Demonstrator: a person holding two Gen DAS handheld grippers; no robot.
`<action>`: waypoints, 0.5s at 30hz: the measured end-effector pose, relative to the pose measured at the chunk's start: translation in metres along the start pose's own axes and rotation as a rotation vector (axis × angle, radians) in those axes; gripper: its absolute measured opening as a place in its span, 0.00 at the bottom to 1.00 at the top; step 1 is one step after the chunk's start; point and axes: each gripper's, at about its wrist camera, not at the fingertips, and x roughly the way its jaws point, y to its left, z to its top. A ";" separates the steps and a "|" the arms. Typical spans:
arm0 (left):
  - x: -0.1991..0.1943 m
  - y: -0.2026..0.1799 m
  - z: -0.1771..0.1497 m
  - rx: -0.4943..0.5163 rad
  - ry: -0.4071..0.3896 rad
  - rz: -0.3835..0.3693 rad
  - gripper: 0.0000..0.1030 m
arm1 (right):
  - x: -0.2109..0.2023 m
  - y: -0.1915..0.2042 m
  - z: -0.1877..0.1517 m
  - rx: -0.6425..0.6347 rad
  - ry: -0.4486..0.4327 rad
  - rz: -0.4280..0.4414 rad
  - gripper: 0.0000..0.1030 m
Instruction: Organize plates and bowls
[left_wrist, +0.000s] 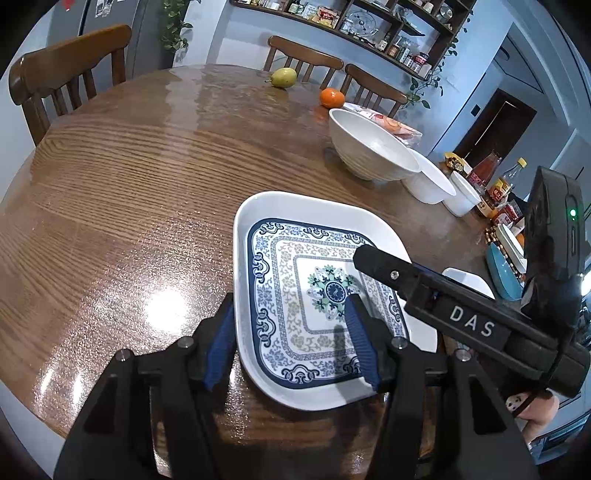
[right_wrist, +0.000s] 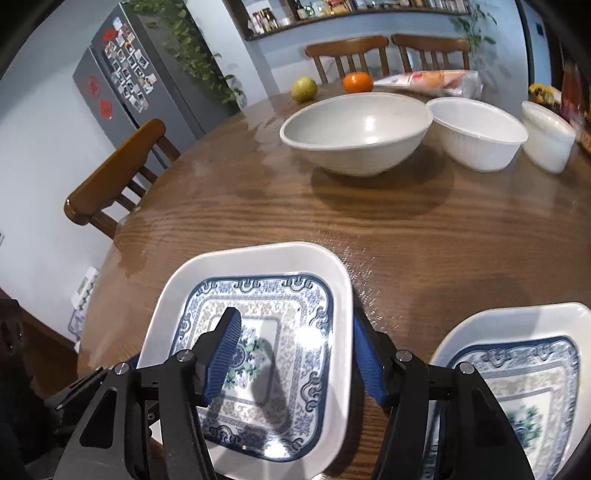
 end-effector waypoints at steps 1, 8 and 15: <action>0.000 -0.001 0.000 -0.002 0.001 0.003 0.56 | 0.000 0.000 -0.001 -0.002 -0.004 -0.002 0.60; -0.002 -0.006 -0.003 -0.005 0.012 0.021 0.56 | -0.007 0.001 -0.003 0.005 -0.023 0.011 0.60; -0.009 -0.013 -0.008 -0.011 0.023 -0.006 0.56 | -0.027 0.003 -0.004 0.002 -0.070 0.011 0.60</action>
